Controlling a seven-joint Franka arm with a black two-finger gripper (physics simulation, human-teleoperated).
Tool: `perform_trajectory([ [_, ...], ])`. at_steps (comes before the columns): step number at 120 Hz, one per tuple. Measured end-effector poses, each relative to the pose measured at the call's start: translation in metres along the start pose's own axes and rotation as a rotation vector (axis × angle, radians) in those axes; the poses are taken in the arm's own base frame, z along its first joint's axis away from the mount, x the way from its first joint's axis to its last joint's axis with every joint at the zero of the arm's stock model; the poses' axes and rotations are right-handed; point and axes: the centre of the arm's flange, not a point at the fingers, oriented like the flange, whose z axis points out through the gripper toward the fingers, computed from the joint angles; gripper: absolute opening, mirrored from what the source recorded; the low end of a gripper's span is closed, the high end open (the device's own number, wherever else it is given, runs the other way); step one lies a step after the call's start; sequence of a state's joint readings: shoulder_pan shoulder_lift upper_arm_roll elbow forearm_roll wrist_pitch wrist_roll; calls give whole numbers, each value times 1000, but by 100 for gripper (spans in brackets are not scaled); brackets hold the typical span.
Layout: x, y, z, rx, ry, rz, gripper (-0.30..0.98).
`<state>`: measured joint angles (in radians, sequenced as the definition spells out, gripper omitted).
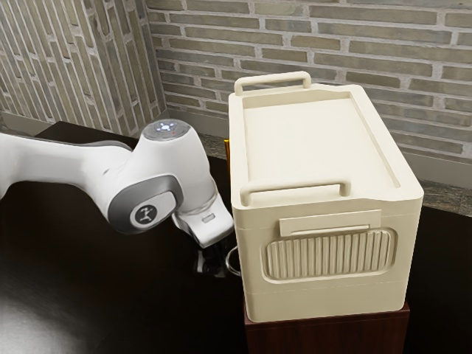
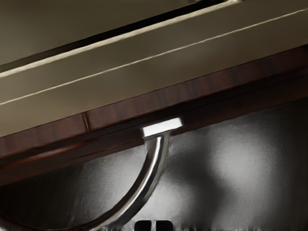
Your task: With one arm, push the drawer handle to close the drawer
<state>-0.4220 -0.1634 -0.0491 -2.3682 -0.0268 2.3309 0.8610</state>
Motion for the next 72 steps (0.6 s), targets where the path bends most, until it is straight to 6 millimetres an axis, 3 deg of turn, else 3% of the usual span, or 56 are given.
perform_trajectory([
  [18, -9, 8, -22, -8, -7, -47, -10],
  [36, -27, 17, -64, 1, -12, -112, -9],
  [59, -50, 38, -121, 16, -11, -191, 29],
  [72, -71, 52, -156, 32, -1, -241, 44],
])
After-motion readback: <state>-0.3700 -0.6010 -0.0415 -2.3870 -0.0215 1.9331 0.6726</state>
